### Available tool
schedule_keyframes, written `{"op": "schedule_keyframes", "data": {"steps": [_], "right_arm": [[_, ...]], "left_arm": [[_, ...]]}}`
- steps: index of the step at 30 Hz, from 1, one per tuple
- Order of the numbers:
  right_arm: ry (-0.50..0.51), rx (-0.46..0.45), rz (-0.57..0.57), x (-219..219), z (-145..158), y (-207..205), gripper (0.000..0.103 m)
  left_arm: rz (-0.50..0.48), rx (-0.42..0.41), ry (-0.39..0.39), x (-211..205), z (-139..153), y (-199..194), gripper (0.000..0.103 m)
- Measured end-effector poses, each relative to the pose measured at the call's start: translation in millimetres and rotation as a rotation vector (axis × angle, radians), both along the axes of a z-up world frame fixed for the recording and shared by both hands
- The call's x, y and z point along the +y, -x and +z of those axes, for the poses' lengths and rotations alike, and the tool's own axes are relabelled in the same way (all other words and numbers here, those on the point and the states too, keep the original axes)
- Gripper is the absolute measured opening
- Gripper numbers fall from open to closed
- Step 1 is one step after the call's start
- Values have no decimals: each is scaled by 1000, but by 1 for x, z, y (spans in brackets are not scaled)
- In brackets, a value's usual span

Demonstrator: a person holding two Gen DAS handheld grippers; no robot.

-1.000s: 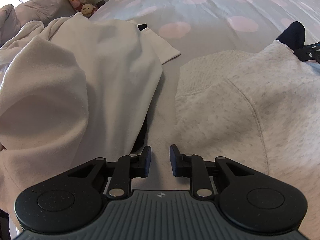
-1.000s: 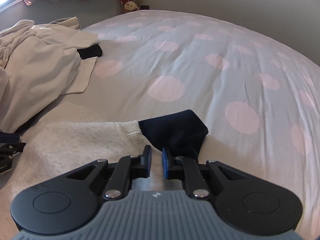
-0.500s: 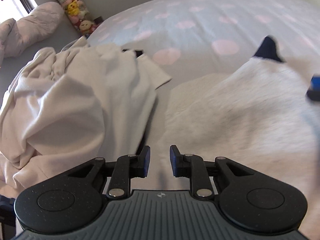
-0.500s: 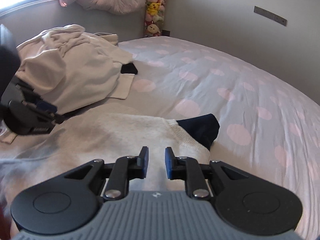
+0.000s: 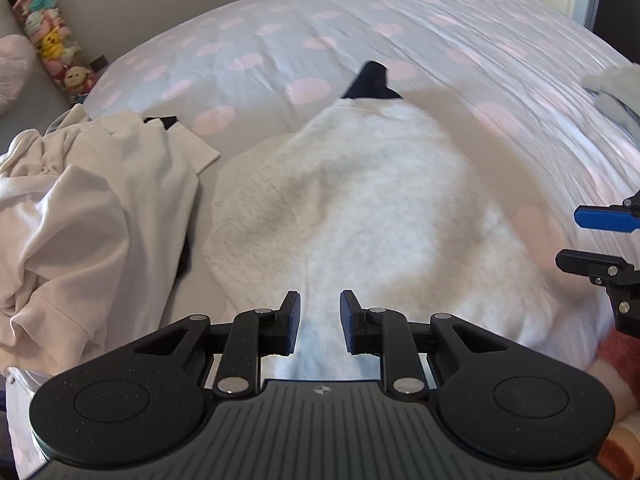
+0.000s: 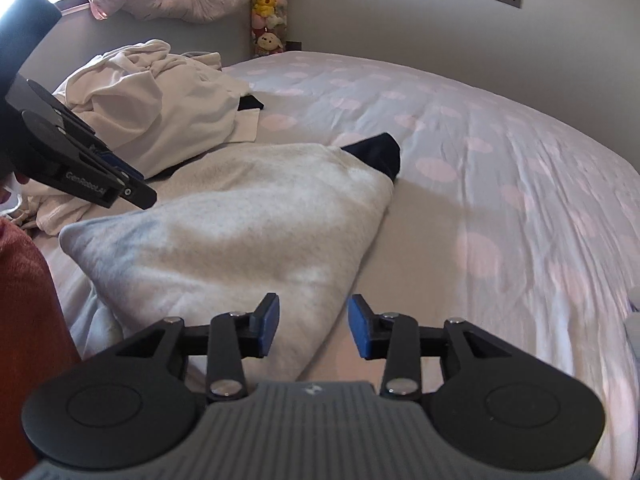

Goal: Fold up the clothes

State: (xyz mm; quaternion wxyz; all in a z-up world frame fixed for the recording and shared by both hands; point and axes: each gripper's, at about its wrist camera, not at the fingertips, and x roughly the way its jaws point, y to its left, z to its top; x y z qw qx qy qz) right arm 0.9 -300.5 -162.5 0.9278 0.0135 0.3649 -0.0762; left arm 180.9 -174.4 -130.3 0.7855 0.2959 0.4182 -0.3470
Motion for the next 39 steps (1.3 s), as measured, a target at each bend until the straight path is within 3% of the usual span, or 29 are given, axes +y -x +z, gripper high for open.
{"op": "schedule_keyframes", "data": {"steps": [5,10,21,23,28,39], "right_arm": [[-65,57,-17,-3,-13,26,53],[-89,94,18,16,-27,20,54],[-37,68,-80,37,-52,-8,53],[-25,62,-101,34,-53,-6,28],[-54,103,-98,22,-57,8,10],[-102,113,-56,18,-57,25,2]], "left_arm": [[-62,38,-54,1,-7,17,20],[-36,82,-109,-1,-26,7,20],[47,215,-43,7,-38,-17,20],[60,219,-36,9,-40,-19,19],[77,216,-42,11,-41,-21,19],[116,238,-8,17,-40,-26,19]]}}
